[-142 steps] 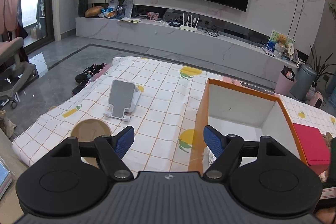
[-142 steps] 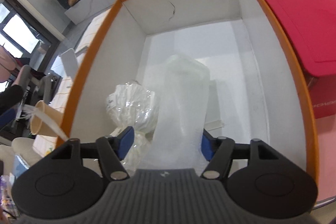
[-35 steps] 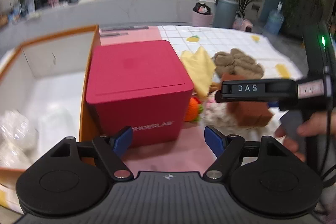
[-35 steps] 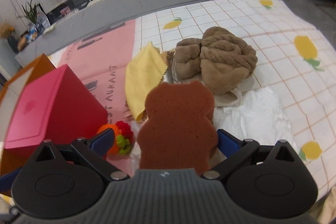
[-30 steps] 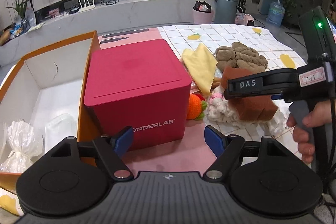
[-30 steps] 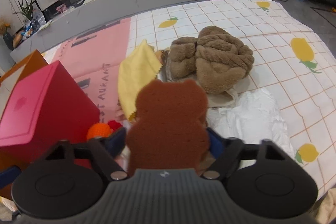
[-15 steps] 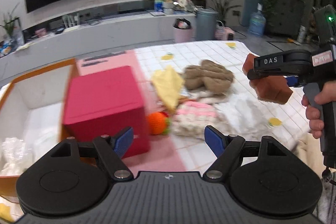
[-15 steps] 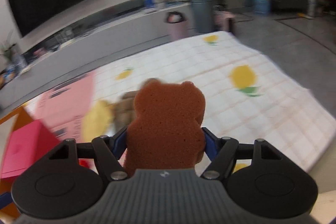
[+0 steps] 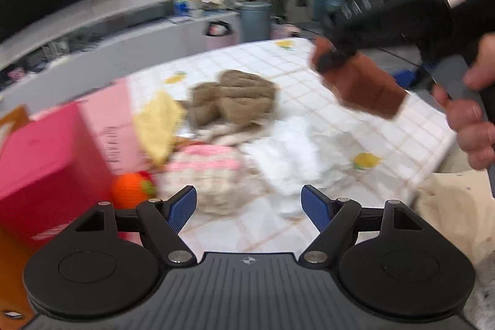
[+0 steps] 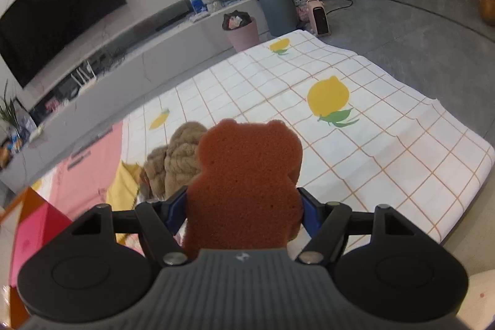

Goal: Organize soft objects
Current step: 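Lift the bear sponge with the right tool while the left tool grasps white tissues, then carry the bear sponge and white tissues with both tools toward the orange box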

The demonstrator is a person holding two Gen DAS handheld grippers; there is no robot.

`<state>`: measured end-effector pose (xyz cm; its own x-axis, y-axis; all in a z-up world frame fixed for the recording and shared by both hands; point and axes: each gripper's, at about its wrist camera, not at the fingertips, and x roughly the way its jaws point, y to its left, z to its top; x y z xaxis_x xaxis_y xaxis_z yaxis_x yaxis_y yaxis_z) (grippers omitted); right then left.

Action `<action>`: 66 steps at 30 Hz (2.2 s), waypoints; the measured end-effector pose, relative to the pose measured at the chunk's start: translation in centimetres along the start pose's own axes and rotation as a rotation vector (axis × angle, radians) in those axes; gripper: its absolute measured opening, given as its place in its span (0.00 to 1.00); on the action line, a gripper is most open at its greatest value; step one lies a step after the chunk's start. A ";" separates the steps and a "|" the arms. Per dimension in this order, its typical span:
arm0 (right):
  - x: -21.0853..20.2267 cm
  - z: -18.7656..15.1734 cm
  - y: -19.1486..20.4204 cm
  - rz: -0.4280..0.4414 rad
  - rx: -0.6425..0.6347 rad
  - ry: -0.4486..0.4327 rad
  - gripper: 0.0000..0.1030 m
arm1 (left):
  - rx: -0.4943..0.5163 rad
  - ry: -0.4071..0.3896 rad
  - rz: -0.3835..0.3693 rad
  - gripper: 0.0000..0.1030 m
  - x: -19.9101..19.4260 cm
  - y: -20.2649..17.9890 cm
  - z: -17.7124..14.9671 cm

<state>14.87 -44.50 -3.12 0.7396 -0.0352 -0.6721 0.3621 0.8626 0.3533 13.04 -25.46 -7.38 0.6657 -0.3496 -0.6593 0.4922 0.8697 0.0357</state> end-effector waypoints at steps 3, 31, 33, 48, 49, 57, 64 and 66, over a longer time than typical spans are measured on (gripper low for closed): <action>-0.5 0.7 -0.8 -0.024 0.000 -0.025 0.69 | -0.020 0.041 -0.057 0.88 1.8 -1.6 0.4; -0.8 1.4 -5.9 -0.125 0.078 -0.047 0.70 | -0.218 0.110 0.077 0.86 11.5 -6.7 3.2; -0.7 1.3 -6.0 -0.128 0.081 -0.042 0.70 | -0.190 0.086 0.125 0.62 11.3 -7.0 2.8; -0.2 1.1 -5.5 -0.143 0.068 -0.036 0.70 | -0.208 -0.077 0.088 0.18 7.6 -4.5 0.6; -0.1 1.1 -5.5 -0.143 0.067 -0.033 0.70 | -0.213 -0.083 0.080 0.18 7.3 -4.2 0.6; -0.1 0.8 -4.9 -0.135 0.038 -0.025 0.70 | -0.177 -0.137 -0.031 0.18 3.3 -2.7 -0.5; -0.1 0.6 -4.7 -0.122 0.036 -0.025 0.70 | -0.176 -0.145 -0.052 0.18 0.3 -1.3 -2.1; -0.3 0.6 -4.6 -0.104 0.042 -0.041 0.69 | -0.179 -0.151 -0.045 0.18 -0.1 -1.0 -1.8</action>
<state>13.31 -48.77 -4.13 0.7191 -0.1454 -0.6796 0.4611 0.8314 0.3101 11.45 -25.69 -8.69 0.7280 -0.4259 -0.5373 0.4252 0.8952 -0.1335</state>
